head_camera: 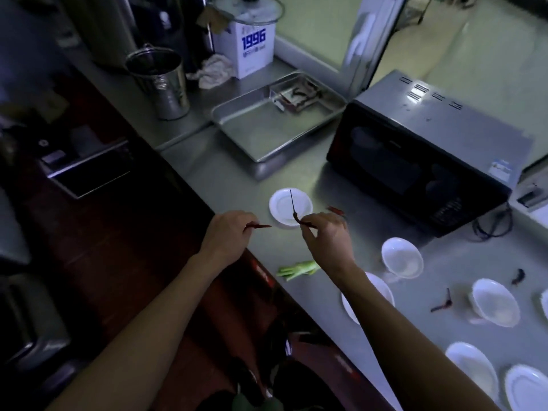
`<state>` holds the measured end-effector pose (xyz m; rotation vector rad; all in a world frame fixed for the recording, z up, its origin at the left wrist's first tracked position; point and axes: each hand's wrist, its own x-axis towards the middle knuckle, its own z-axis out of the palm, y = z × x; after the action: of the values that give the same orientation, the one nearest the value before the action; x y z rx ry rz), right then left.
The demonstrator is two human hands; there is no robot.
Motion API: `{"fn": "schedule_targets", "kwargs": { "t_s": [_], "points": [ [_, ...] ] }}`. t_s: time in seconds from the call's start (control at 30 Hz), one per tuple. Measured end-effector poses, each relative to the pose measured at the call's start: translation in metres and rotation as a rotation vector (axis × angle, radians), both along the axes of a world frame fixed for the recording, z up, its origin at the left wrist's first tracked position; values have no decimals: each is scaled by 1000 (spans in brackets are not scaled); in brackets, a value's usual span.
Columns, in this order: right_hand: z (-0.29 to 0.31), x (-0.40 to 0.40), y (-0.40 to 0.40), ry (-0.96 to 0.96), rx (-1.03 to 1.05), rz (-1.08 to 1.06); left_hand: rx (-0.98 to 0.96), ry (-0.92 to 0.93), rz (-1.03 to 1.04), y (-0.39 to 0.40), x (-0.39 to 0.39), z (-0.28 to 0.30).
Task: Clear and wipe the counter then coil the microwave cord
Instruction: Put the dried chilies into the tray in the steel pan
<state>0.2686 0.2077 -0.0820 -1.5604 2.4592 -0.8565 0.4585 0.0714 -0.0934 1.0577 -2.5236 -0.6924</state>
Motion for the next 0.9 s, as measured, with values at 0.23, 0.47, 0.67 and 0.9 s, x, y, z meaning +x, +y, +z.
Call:
{"fn": "schedule_targets", "kwargs": {
  "t_s": [0.23,0.47,0.67,0.9],
  "points": [
    [-12,-2,-68,-89,6,-7,-18,-35,8,-61,5,-7],
    [-33,-51,-145,-157,-21,-80,5,-110,-34,-151,-50,-10],
    [-36,-82,-179,-200,-21,-130,11,-188,-89,-197,-89,-9],
    [-37,-116,-195,-211,-19,-203,17,-216,-244,-236,-149,-2]
  ]
}}
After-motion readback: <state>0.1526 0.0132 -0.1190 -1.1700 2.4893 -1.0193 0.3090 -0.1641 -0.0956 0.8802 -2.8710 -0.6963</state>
